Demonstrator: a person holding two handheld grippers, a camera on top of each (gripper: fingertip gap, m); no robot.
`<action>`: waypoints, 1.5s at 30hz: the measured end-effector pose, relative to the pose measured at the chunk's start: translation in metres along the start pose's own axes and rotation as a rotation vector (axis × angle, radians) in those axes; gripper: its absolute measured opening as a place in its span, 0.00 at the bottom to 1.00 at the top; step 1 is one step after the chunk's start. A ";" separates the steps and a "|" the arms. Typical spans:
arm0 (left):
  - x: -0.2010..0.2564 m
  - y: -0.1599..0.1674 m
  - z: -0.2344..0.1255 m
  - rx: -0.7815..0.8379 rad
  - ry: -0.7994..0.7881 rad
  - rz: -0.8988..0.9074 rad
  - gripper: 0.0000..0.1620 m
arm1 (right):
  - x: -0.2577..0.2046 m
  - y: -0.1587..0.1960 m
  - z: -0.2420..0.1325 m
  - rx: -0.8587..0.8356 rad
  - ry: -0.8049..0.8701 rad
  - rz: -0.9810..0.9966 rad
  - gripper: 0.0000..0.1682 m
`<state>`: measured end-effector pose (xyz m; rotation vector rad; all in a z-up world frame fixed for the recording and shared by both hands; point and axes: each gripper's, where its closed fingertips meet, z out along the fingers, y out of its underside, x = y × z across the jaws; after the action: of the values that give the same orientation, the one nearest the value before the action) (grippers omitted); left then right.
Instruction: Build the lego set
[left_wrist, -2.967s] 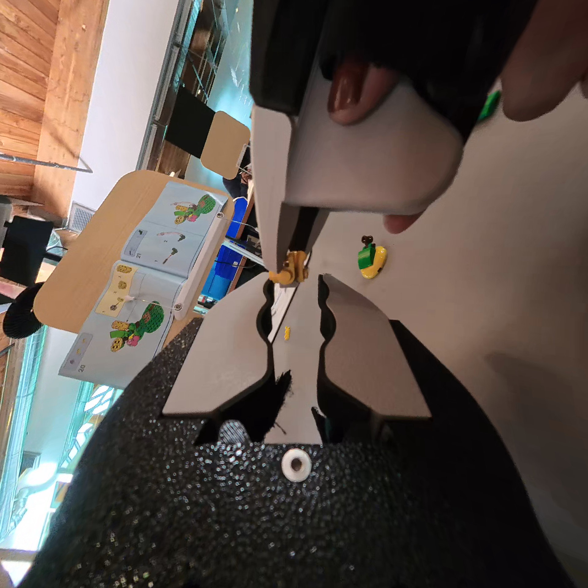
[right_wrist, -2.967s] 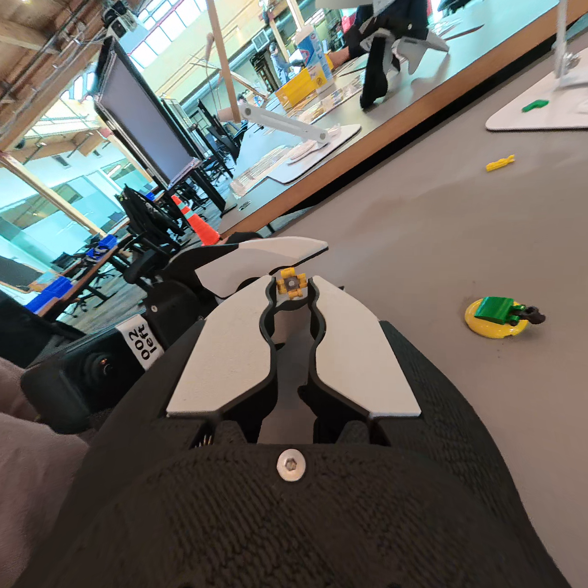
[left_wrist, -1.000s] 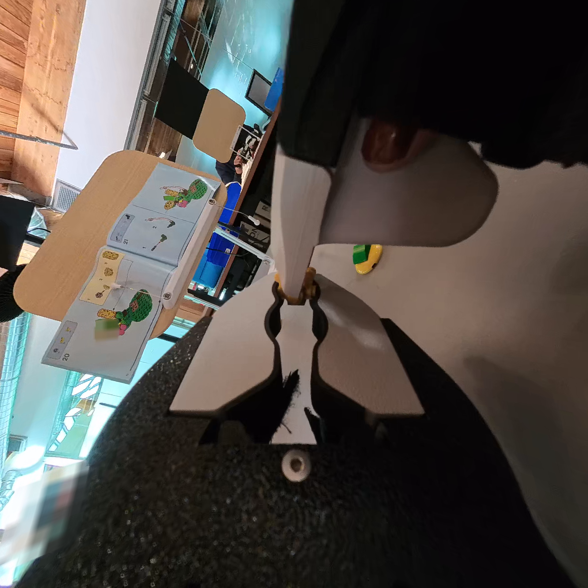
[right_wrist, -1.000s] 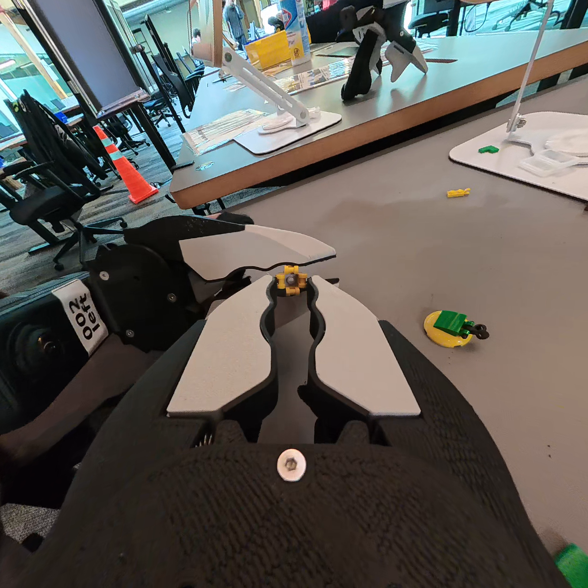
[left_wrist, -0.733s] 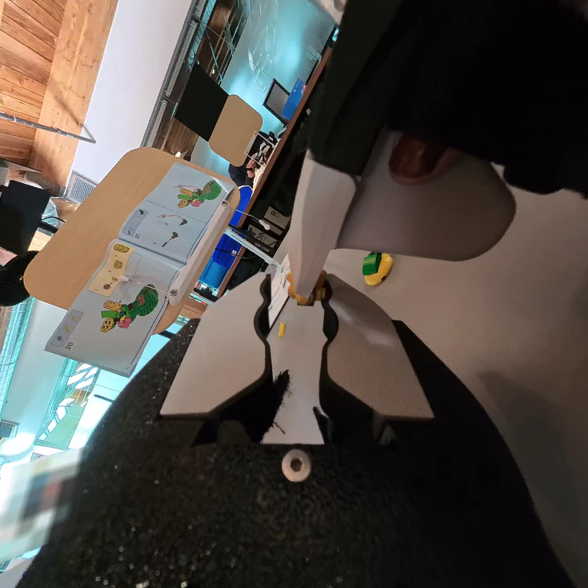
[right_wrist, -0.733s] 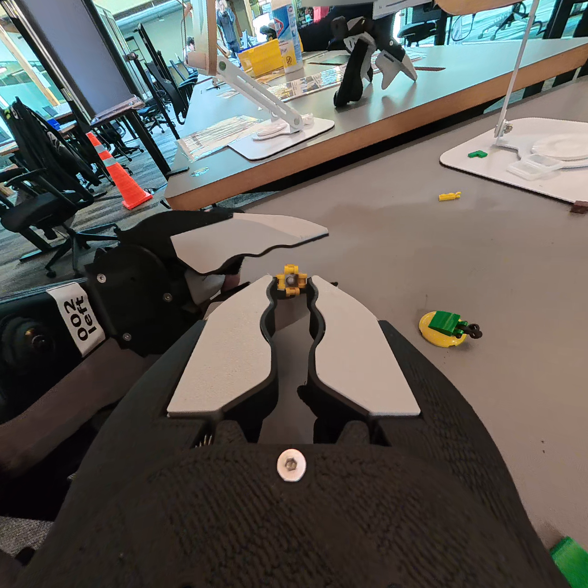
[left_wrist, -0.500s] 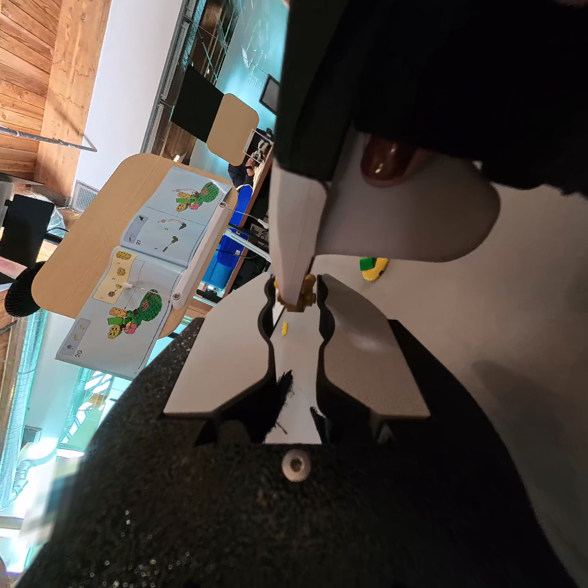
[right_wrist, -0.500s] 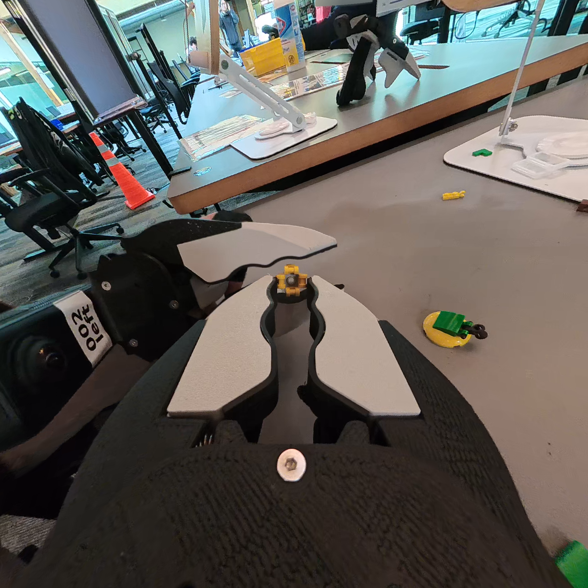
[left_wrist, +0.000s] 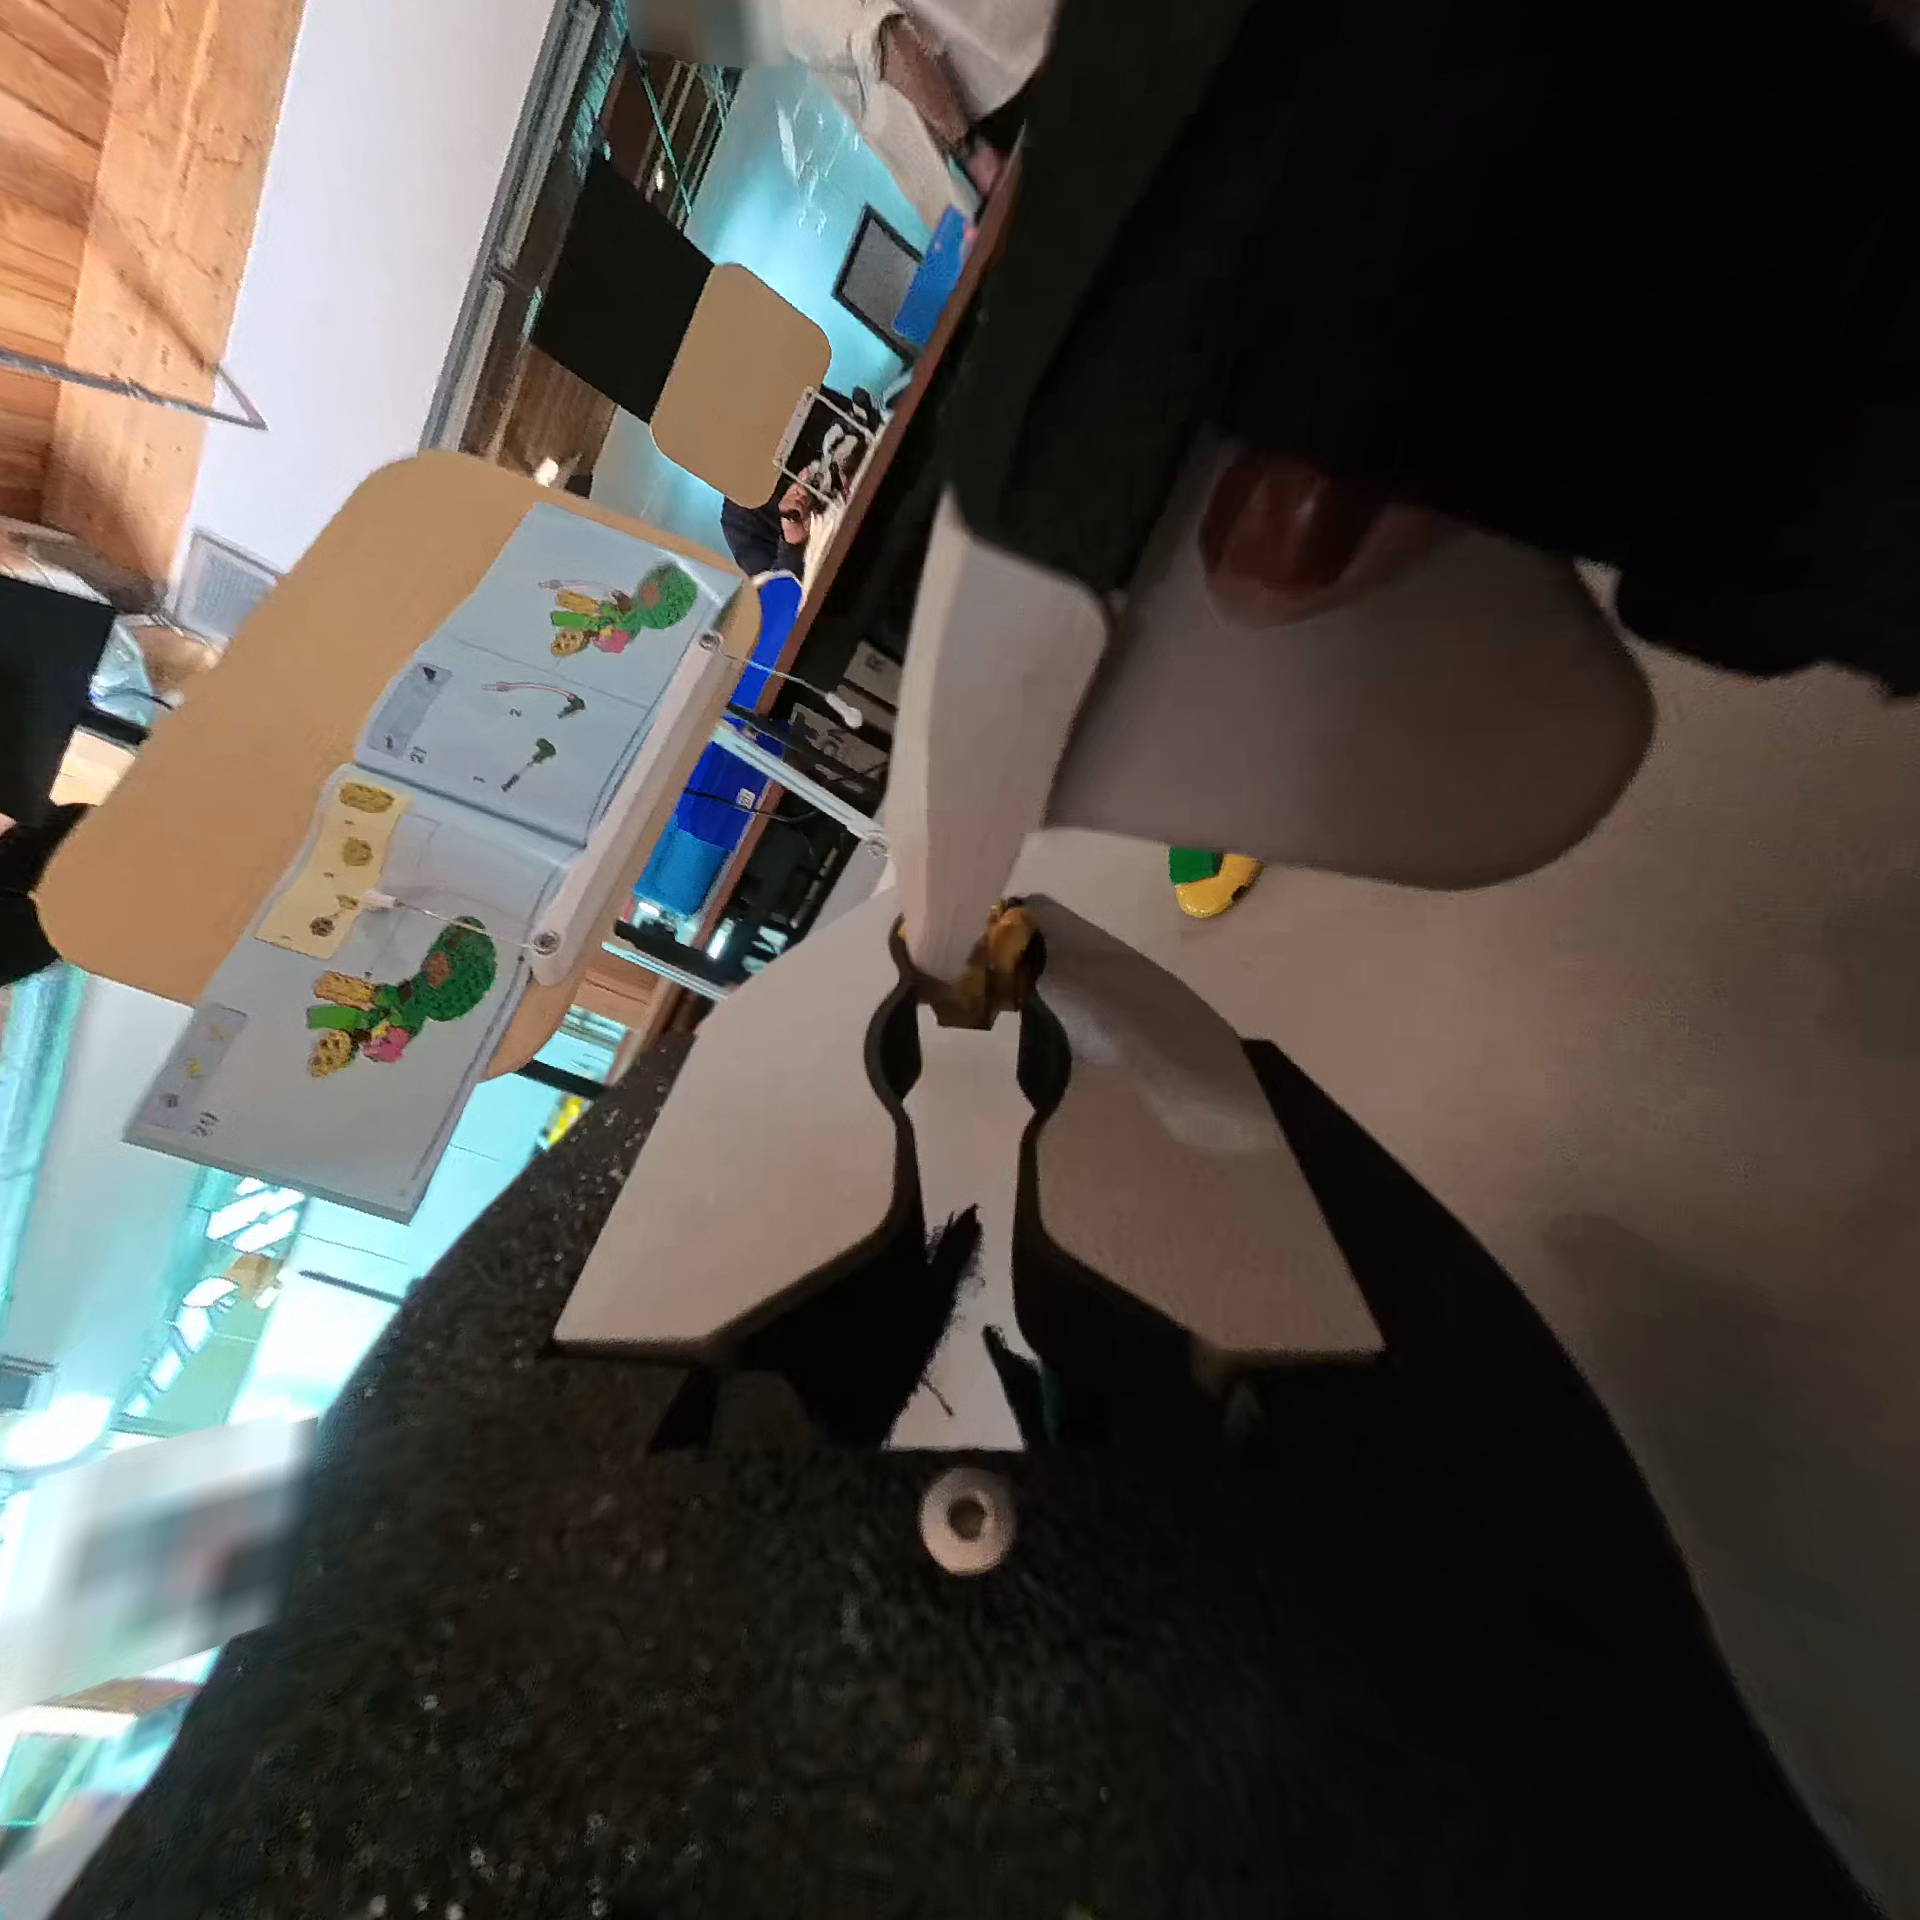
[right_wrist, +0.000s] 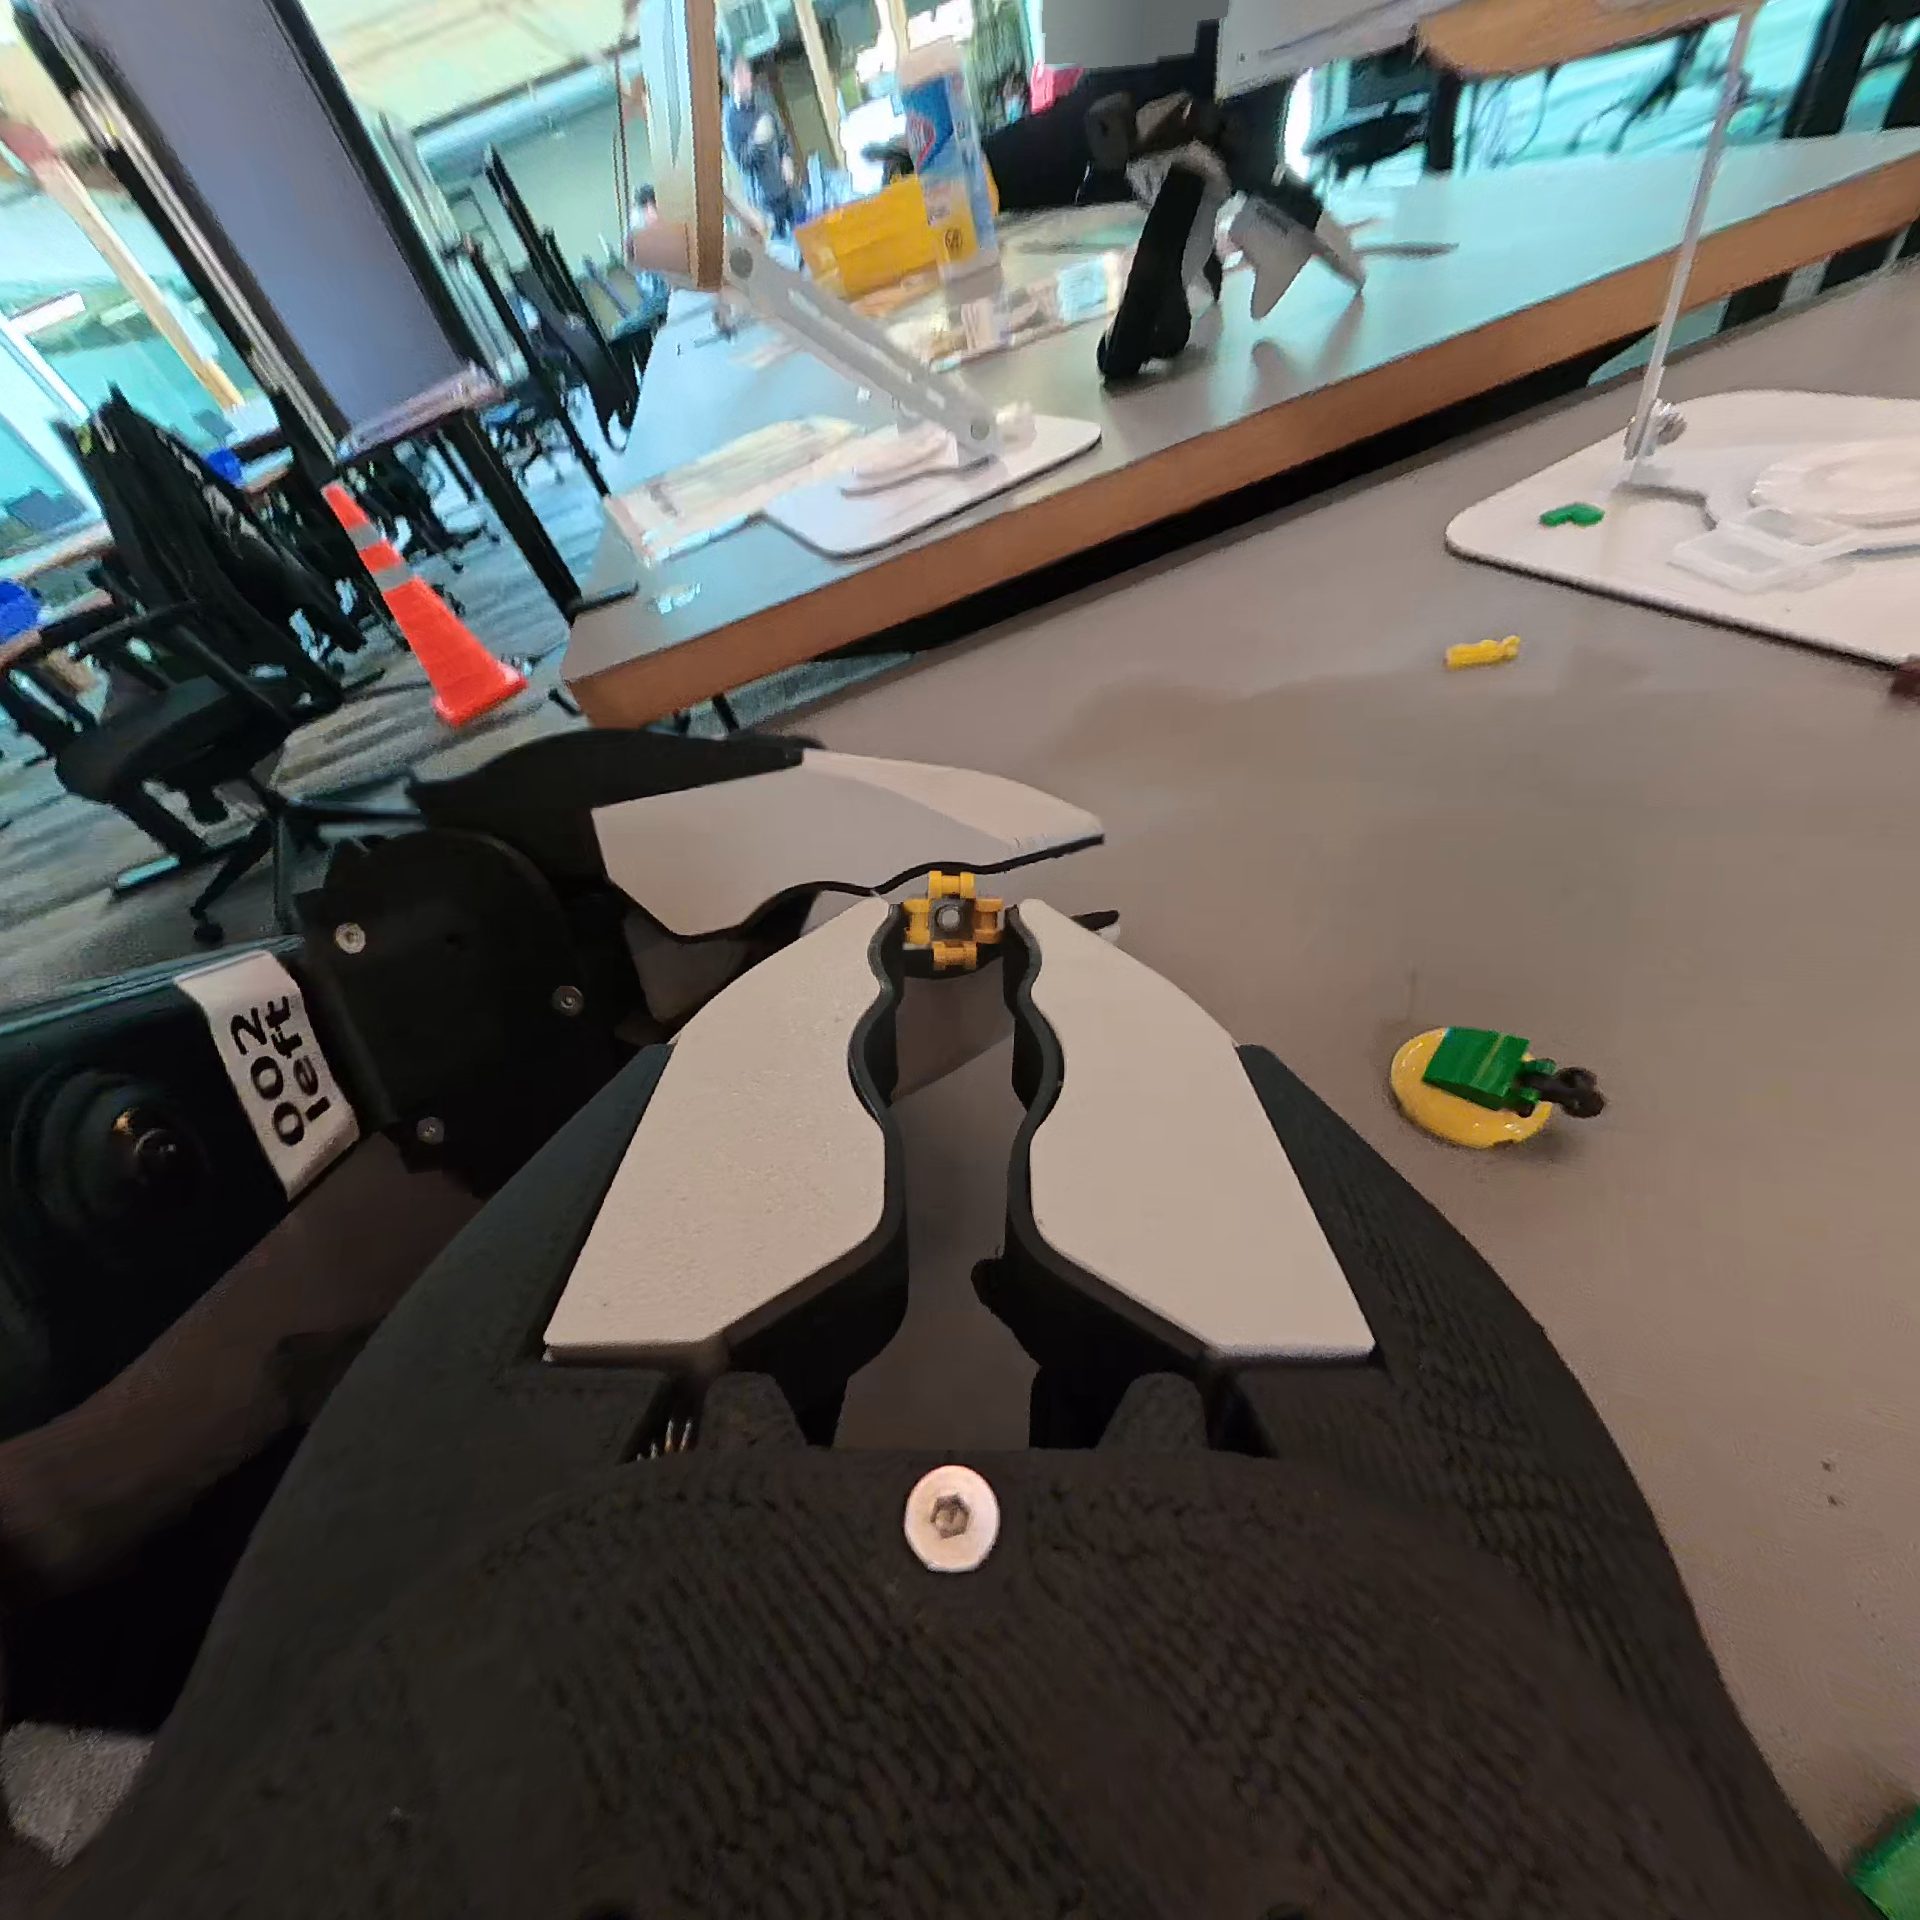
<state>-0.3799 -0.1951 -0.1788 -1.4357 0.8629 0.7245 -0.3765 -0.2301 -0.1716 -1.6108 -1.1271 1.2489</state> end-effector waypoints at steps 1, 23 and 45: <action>-0.001 0.003 0.001 -0.015 0.005 -0.014 0.09 | 0.002 -0.006 -0.002 0.037 0.013 0.003 0.11; -0.055 0.094 -0.019 -0.294 -0.172 -0.236 0.09 | 0.099 -0.052 0.085 -0.602 -0.077 -0.724 0.10; -0.045 0.116 -0.018 -0.339 -0.086 -0.249 0.09 | 0.192 0.001 0.182 -1.315 -0.387 -1.265 0.07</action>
<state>-0.5028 -0.2057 -0.2005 -1.7621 0.4959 0.7600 -0.5309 -0.0360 -0.2619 -0.8367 -2.8755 -0.2035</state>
